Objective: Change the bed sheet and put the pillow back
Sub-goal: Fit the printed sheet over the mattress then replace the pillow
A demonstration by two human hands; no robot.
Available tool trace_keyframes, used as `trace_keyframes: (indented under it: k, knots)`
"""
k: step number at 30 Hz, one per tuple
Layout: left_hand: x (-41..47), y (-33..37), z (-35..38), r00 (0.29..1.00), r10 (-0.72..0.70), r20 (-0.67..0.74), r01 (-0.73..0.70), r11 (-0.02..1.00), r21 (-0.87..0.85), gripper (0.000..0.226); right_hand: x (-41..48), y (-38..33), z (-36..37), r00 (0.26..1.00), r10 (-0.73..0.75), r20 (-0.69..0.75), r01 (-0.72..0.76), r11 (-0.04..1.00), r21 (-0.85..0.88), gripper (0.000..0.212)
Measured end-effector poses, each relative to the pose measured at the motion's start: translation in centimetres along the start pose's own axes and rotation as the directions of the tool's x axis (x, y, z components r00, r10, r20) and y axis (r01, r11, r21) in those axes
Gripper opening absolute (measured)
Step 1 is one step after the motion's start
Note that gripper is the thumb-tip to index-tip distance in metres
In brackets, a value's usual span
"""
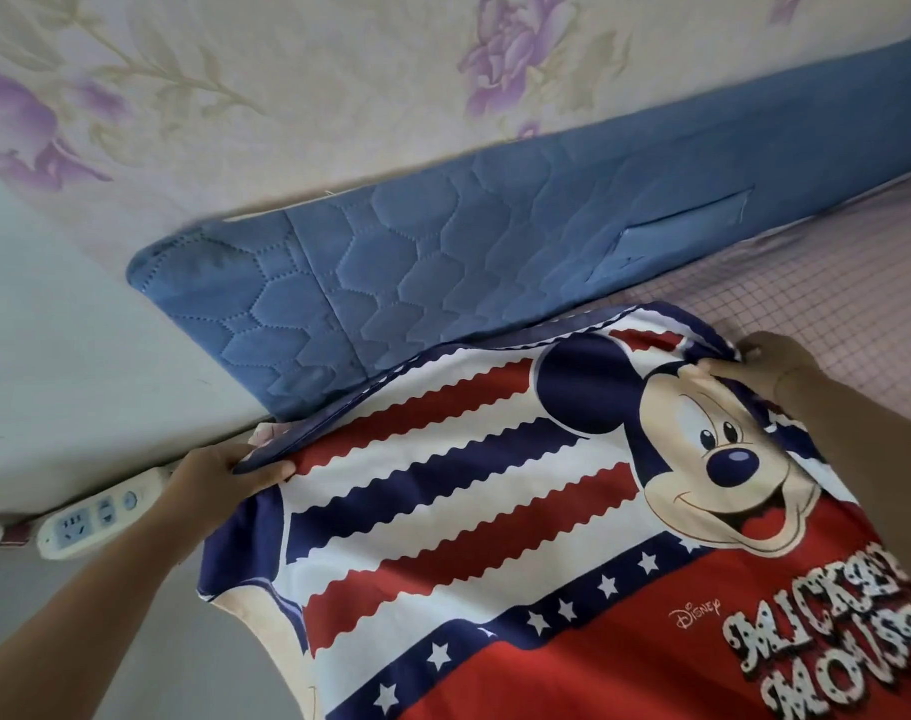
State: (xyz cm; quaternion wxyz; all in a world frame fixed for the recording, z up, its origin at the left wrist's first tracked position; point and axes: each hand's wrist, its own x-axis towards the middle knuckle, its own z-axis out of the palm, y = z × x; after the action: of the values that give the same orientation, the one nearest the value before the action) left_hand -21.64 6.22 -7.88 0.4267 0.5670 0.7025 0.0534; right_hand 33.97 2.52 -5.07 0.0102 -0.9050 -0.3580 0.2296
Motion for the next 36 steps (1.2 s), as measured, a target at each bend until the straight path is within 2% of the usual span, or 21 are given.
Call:
trace_keyframes:
  k: [3,5,10,14,19,21,24,28,29,31,33,34,36]
  knots:
    - [-0.3,-0.2,0.3,0.999,-0.003,-0.04,-0.002,0.992,-0.128,0.004,0.3,0.3,-0.4,1.0,-0.012,0.005,0.011,0.993,0.114,0.05]
    - [-0.5,0.1,0.6,0.997,0.002,-0.076,-0.014,0.987,-0.159,0.006,0.6,0.4,-0.8,1.0,-0.022,0.0,0.022,0.989,0.146,0.048]
    - [-0.1,0.4,1.1,0.99,0.001,-0.14,-0.022,0.989,-0.147,0.015,1.8,-0.8,-2.8,0.995,-0.056,-0.087,0.076,0.966,0.246,0.044]
    - [0.3,0.9,0.5,0.981,0.033,-0.189,-0.064,0.984,-0.163,0.017,3.4,-4.0,-5.1,0.97,-0.149,-0.192,0.189,0.958,0.216,0.043]
    - [0.7,1.1,0.1,0.954,0.056,-0.295,-0.102,0.985,-0.142,0.016,5.3,-8.2,-6.9,0.914,-0.247,-0.321,0.342,0.896,0.283,0.038]
    - [0.7,0.6,0.5,0.953,0.046,-0.298,-0.091,0.986,-0.139,0.018,5.5,-8.3,-5.9,0.915,-0.255,-0.313,0.33,0.919,0.215,0.033]
    - [1.3,-0.5,1.3,0.954,-0.005,-0.299,-0.027,0.994,-0.103,0.022,6.2,-7.4,-3.2,0.95,-0.238,-0.204,0.267,0.955,0.131,0.026]
    - [1.6,-1.4,2.0,0.95,-0.027,-0.31,0.016,0.999,-0.037,0.013,6.2,-5.9,0.0,0.968,-0.242,-0.068,0.251,0.95,0.187,0.056]
    - [1.3,-1.3,2.2,0.946,-0.03,-0.321,0.017,0.999,-0.045,0.018,6.0,-5.6,0.4,0.967,-0.248,-0.06,0.255,0.943,0.214,0.061]
    - [0.4,-1.0,2.6,0.922,0.006,-0.386,-0.008,1.0,-0.003,0.045,5.3,-5.4,0.8,0.956,-0.285,-0.065,0.291,0.91,0.296,0.072]
    - [-1.4,-0.4,3.4,0.874,0.117,-0.471,-0.088,0.993,0.085,0.057,3.4,-5.5,1.3,0.939,-0.325,-0.112,0.343,0.871,0.351,0.078]
    - [-2.7,-0.1,4.0,0.848,0.205,-0.489,-0.157,0.978,0.137,0.06,1.7,-5.7,1.6,0.917,-0.365,-0.158,0.398,0.852,0.339,0.072]
    - [-4.9,0.8,5.5,0.817,0.38,-0.434,-0.308,0.923,0.229,0.069,-2.6,-6.7,3.0,0.815,-0.531,-0.231,0.578,0.772,0.265,0.057]
